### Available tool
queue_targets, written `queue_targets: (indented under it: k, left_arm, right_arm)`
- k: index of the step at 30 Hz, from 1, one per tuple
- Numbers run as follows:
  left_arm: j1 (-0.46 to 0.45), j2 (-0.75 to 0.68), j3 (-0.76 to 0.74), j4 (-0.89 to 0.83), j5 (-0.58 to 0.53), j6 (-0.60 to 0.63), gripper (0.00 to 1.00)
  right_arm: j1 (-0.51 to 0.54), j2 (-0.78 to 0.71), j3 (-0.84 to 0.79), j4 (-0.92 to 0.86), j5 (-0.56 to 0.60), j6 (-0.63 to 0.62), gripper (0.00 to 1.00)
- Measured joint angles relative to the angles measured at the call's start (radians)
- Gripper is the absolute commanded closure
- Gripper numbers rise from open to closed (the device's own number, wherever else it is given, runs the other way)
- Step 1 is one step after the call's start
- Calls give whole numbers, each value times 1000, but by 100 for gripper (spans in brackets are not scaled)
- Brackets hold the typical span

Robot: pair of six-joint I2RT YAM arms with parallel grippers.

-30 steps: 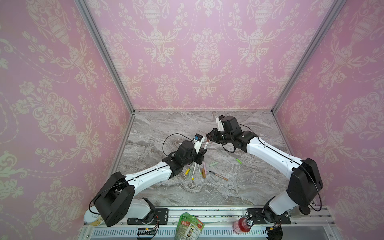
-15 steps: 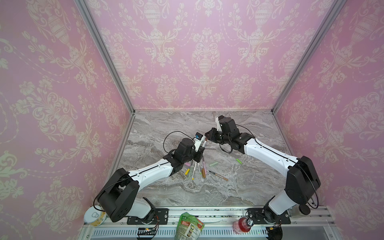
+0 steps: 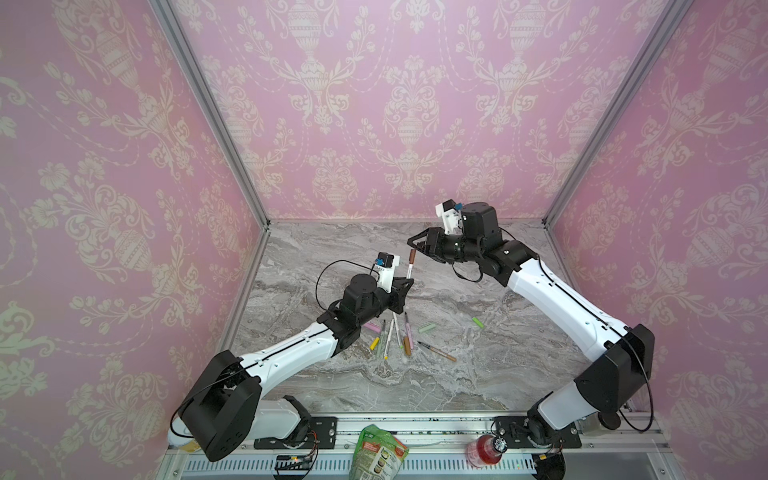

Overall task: Insert the pens into the pen caps
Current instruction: 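Close the right gripper on the capped white pen at the cap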

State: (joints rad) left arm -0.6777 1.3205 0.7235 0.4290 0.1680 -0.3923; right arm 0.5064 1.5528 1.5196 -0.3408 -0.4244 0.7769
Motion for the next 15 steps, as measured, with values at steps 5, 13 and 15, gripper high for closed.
queue_targets:
  k: [5, 13, 15]
  left_arm:
    - [0, 0, -12, 1, 10, -107, 100]
    - [0, 0, -12, 20, 22, -201, 100]
    - [0, 3, -12, 19, 34, -211, 100]
  right_arm:
    - [-2, -38, -58, -13, -21, -18, 53]
    - [14, -44, -203, -8, -43, -14, 57]
    - [24, -44, -212, -4, -51, -12, 60]
